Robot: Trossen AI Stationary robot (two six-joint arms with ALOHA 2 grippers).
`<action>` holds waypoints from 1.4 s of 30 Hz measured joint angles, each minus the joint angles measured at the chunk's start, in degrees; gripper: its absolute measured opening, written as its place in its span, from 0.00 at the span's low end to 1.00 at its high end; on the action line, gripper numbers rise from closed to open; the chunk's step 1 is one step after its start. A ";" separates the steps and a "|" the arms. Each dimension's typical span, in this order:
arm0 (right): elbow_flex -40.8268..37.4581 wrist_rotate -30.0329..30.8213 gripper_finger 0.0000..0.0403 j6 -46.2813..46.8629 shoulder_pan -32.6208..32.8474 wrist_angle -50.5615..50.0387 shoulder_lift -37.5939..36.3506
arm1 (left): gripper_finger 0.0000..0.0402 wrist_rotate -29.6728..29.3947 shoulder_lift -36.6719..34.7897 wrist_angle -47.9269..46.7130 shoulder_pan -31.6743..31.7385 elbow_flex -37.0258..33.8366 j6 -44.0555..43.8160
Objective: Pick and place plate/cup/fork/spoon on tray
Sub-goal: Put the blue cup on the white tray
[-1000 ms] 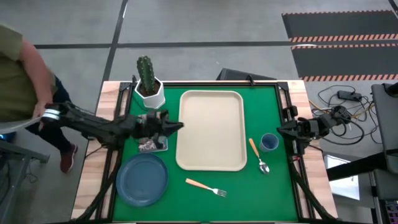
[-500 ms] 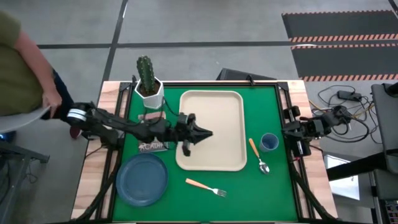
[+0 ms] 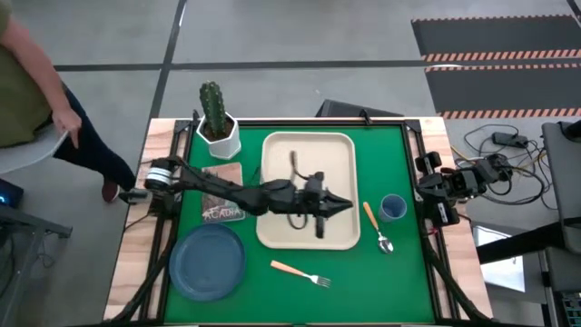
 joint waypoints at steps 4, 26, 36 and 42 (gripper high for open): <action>0.64 -0.81 0.02 2.75 0.00 0.04 0.00 | 0.00 -0.32 4.79 -13.70 0.24 9.74 0.17; 1.05 -7.01 0.02 1.12 0.02 0.59 -0.07 | 0.00 0.99 25.72 -27.90 1.34 37.09 21.19; 1.05 -3.86 0.02 0.23 0.00 0.57 -0.02 | 0.00 3.47 35.97 -36.39 2.23 57.50 28.50; 0.97 -2.48 0.02 -0.82 0.00 0.61 -0.02 | 0.00 2.04 34.62 -38.04 2.73 56.21 37.20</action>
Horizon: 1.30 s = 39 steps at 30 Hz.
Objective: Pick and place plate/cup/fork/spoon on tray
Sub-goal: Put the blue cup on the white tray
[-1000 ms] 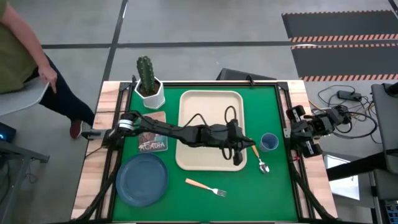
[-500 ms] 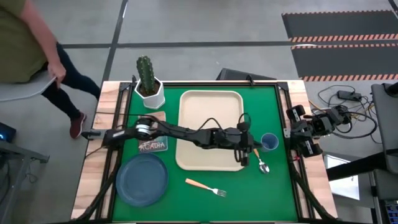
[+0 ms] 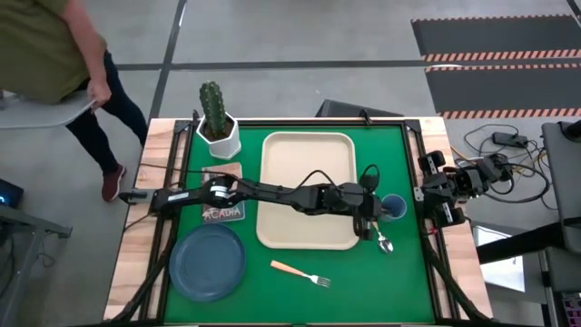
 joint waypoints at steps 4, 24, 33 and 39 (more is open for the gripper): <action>0.08 0.01 0.02 -0.20 0.00 -0.04 0.02 | 0.00 0.00 0.42 0.13 0.45 -1.59 1.58; 0.08 0.55 0.02 -0.46 0.00 -0.19 0.09 | 0.36 7.52 0.50 21.06 1.85 -15.16 3.40; 0.08 6.48 0.02 5.98 0.00 -3.43 0.65 | 0.36 8.07 -2.19 14.35 0.22 -15.23 1.02; 1.98 5.54 0.02 14.78 0.00 -5.21 2.05 | 0.36 1.92 -13.89 3.51 -2.08 -14.77 5.75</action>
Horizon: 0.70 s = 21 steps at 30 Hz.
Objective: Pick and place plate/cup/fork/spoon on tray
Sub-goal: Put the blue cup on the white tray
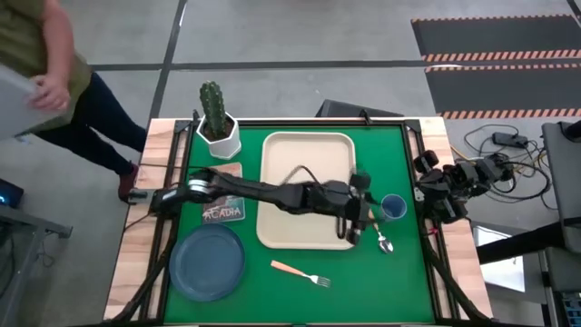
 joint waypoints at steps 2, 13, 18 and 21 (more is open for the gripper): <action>1.92 0.42 0.02 6.75 0.00 -6.18 0.31 | 0.36 -2.13 -2.21 -4.29 -0.47 0.09 0.06; 19.83 3.47 0.02 35.38 0.00 -40.96 15.87 | 0.36 -3.26 -6.64 -12.67 -3.50 -0.09 0.00; 28.46 3.19 0.02 48.85 0.00 -61.95 26.46 | 0.36 -3.56 -6.11 -16.75 -4.64 -0.72 -0.99; 33.39 2.72 0.02 55.99 0.00 -75.94 32.52 | 0.36 -3.91 -6.52 -15.53 -4.92 -0.66 -1.75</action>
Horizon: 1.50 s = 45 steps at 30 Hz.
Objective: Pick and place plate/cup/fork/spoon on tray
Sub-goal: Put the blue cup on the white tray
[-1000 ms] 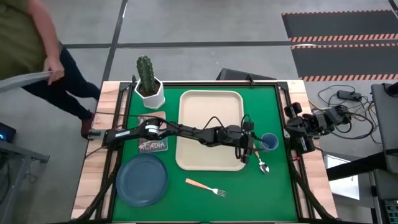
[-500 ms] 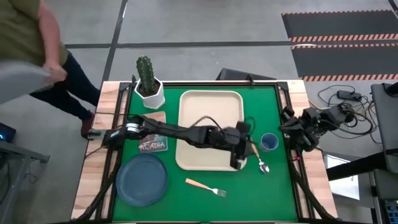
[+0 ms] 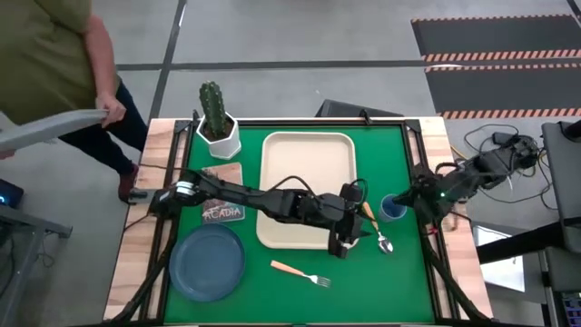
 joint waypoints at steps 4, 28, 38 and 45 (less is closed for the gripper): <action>2.96 -2.76 0.02 7.53 0.00 -18.36 6.98 | 0.36 -0.65 -0.13 0.08 -0.04 -1.19 -3.69; -12.18 0.81 0.02 2.69 -0.02 1.15 8.69 | 0.36 -0.82 0.67 25.61 1.94 -16.56 -5.71; -10.99 2.47 0.02 2.18 -0.07 -1.89 8.26 | 0.36 -0.70 2.25 33.57 3.36 -21.19 -5.86; -11.55 2.33 0.02 3.84 -0.07 -8.05 8.31 | 0.36 -0.77 2.22 33.15 3.40 -21.24 -8.73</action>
